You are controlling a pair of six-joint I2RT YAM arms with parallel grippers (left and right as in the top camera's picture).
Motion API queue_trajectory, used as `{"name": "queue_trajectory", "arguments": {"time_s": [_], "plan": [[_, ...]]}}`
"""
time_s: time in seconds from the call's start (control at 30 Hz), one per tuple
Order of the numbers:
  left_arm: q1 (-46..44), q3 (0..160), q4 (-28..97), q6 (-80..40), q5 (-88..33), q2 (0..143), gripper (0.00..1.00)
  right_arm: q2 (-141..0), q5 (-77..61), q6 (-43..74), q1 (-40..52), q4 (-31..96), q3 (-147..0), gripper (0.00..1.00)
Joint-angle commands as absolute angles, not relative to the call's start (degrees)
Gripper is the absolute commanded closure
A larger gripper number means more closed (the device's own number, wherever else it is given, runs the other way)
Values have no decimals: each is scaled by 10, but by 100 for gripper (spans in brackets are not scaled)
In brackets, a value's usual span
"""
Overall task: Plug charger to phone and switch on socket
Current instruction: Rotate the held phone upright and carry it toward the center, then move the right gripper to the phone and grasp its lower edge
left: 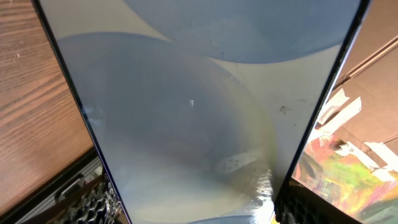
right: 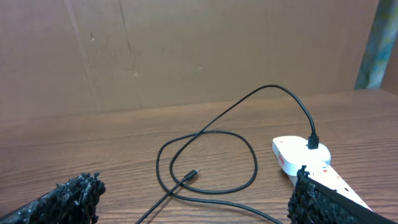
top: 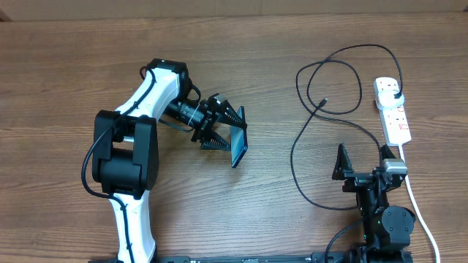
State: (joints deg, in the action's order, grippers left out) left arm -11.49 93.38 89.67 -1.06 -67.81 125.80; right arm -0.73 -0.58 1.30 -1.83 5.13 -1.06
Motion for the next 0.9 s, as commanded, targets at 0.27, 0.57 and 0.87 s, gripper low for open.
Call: {"name": "queue_trajectory", "arguments": {"time_s": [0.27, 0.57, 0.87], "plan": [[-113, 948, 884, 13, -710, 1262, 38, -3, -1, 10, -16, 48, -4, 0], [-113, 948, 878, 13, -710, 1262, 39, -3, 4, 10, -16, 30, -4, 0], [-113, 948, 865, 13, -717, 1262, 38, -4, -244, 323, -16, 30, -4, 0]]}}
